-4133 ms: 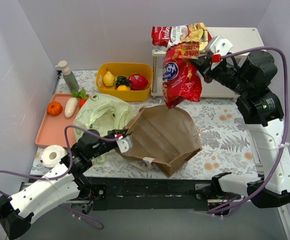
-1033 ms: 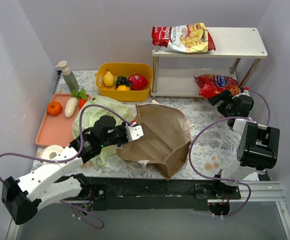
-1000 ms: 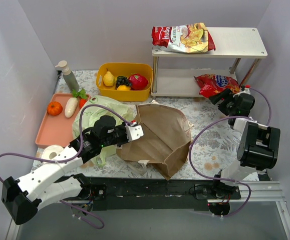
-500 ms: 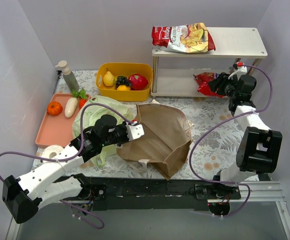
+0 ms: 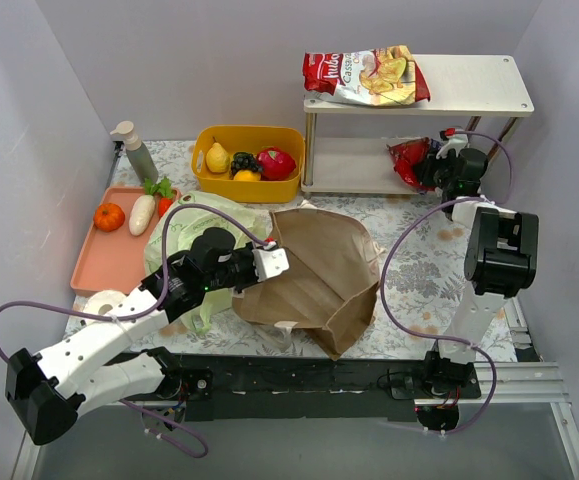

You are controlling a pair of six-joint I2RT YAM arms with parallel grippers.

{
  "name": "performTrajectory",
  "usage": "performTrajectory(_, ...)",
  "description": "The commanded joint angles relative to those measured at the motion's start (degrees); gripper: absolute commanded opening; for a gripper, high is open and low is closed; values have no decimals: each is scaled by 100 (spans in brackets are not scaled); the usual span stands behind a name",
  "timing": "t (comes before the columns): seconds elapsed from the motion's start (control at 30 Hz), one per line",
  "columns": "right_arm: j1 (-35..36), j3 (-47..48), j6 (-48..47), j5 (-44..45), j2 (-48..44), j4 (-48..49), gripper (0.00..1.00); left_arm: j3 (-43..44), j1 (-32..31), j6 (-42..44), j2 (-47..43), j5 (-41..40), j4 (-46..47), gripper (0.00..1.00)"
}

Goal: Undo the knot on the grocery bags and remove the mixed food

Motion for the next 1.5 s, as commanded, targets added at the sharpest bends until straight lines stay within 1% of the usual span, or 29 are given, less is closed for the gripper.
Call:
performTrajectory(0.0, 47, 329, -463, -54, 238, -427, 32, 129, -18, -36, 76, -28, -460, 0)
performTrajectory(0.13, 30, -66, -358, -186, -420, 134, 32, 23, -18, -220, 155, -36, -214, 0)
performTrajectory(0.17, 30, -137, -384, -169, -709, 275, 32, 14, -18, -247, 164, -45, -187, 0)
performTrajectory(0.23, 30, -339, -681, -186, -1044, 626, 31, 32, -18, -229, 199, -89, -126, 0)
performTrajectory(0.3, 65, -436, -1189, -107, -1151, 873, 31, 49, -18, -185, 234, -124, -134, 0)
performTrajectory(0.37, 65, -340, -1490, -72, -1064, 1006, 31, 67, -18, -106, 252, -107, -178, 0)
performTrajectory(0.5, 65, 169, -2079, 367, -599, 971, 32, 102, -18, -71, 287, -28, -205, 0)
performTrajectory(0.57, 100, 476, -2562, 464, -239, 1032, 34, 128, -18, -115, 349, -19, -240, 0)
performTrajectory(0.6, 117, 600, -2764, 551, -98, 1050, 37, 146, -18, -124, 349, -10, -249, 0)
performTrajectory(0.63, 135, 688, -3009, 587, 173, 1076, 38, 155, -18, -141, 358, -19, -266, 0)
performTrajectory(0.67, 222, 776, -3795, 666, 306, 1155, 40, 164, -18, -159, 366, -19, -266, 0)
performTrajectory(0.73, 363, 777, -4799, 1096, 709, 1567, 49, 181, -18, -176, 366, -36, -284, 0)
performTrajectory(0.77, 459, 733, -5666, 1158, 799, 1673, 52, 190, -18, -185, 358, -45, -284, 0)
performTrajectory(0.8, 486, 585, -5997, 1107, 861, 1822, 53, 207, -18, -203, 358, -54, -301, 0)
performTrajectory(0.83, 495, 531, -6209, 1036, 905, 1736, 53, 208, -18, -203, 349, -63, -284, 0)
performTrajectory(0.87, 513, 548, -6403, 975, 923, 1448, 53, 208, -18, -203, 331, -80, -284, 0)
performTrajectory(0.9, 539, 635, -6700, 965, 958, 1193, 51, 190, -18, -203, 323, -107, -275, 0)
performTrajectory(0.93, 557, 601, -6790, 957, 993, 1025, 50, 181, -18, -212, 322, -116, -258, 0)
performTrajectory(1.0, 557, 505, -7158, 887, 1028, 1059, 50, 155, -18, -212, 296, -107, -257, 0)
performTrajectory(1.1, 566, 478, -7397, 904, 1098, 1024, 50, 146, -18, -203, 279, -89, -257, 0)
performTrajectory(1.33, 776, 812, -7819, 1141, 1371, 1234, 51, 93, -18, -203, 279, -10, -196, 0)
performTrajectory(1.4, 821, 733, -7793, 1272, 1188, 1541, 54, 84, -10, -194, 270, -36, -143, 0)
performTrajectory(1.47, 821, 471, -7522, 1361, 898, 1665, 57, 84, -10, -229, 217, -194, -73, 0)
